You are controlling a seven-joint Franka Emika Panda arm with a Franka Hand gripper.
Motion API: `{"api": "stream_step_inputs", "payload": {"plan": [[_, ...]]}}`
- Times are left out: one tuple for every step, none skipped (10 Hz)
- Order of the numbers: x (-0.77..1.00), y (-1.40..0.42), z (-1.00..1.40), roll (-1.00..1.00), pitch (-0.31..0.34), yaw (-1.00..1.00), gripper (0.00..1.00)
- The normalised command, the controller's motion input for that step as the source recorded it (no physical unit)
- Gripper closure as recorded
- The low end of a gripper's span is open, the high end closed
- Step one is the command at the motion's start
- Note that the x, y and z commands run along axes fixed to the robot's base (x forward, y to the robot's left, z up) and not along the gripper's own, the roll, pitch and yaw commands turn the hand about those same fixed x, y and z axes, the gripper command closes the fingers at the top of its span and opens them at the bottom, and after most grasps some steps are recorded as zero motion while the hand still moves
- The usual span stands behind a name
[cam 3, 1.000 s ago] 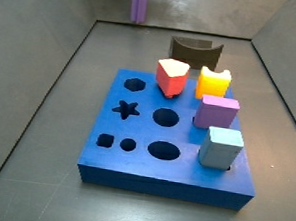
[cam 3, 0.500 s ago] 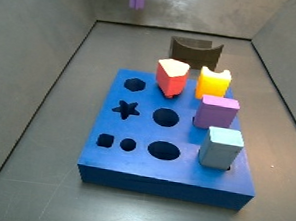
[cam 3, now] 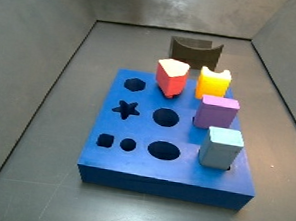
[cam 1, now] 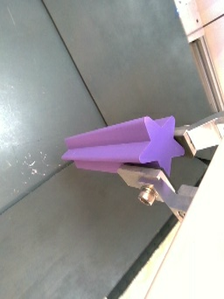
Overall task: Pick up the star object. Move up. Move to above the board. Insert the star object.
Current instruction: Move to above the board.
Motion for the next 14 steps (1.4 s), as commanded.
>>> {"api": "stream_step_inputs", "payload": {"plan": [[-0.01,0.02,0.31,-0.01,0.083,-0.01,1.00],[-0.01,0.01,0.18,0.00,0.087,0.00,1.00],[0.16,-1.00,0.10,0.28,0.417,-1.00,1.00],[0.16,-1.00,0.10,0.32,0.402,-0.92,1.00],[0.15,-1.00,0.10,0.28,0.330,-0.73,1.00],[0.15,-1.00,0.10,0.11,0.170,-0.39,1.00],[0.15,-1.00,0.10,0.06,0.108,-0.22,1.00],[0.15,-1.00,0.10,0.03,0.071,-0.08,1.00],[0.15,-1.00,0.11,0.00,0.045,-0.03,1.00],[0.15,-1.00,0.11,-0.01,0.028,0.00,1.00],[0.15,-1.00,0.11,-0.02,0.028,0.00,1.00],[0.15,-1.00,0.11,-0.01,0.036,0.01,1.00],[0.16,-1.00,0.12,-0.01,0.051,0.00,1.00],[0.16,-1.00,0.12,0.00,0.066,0.01,1.00]]}}
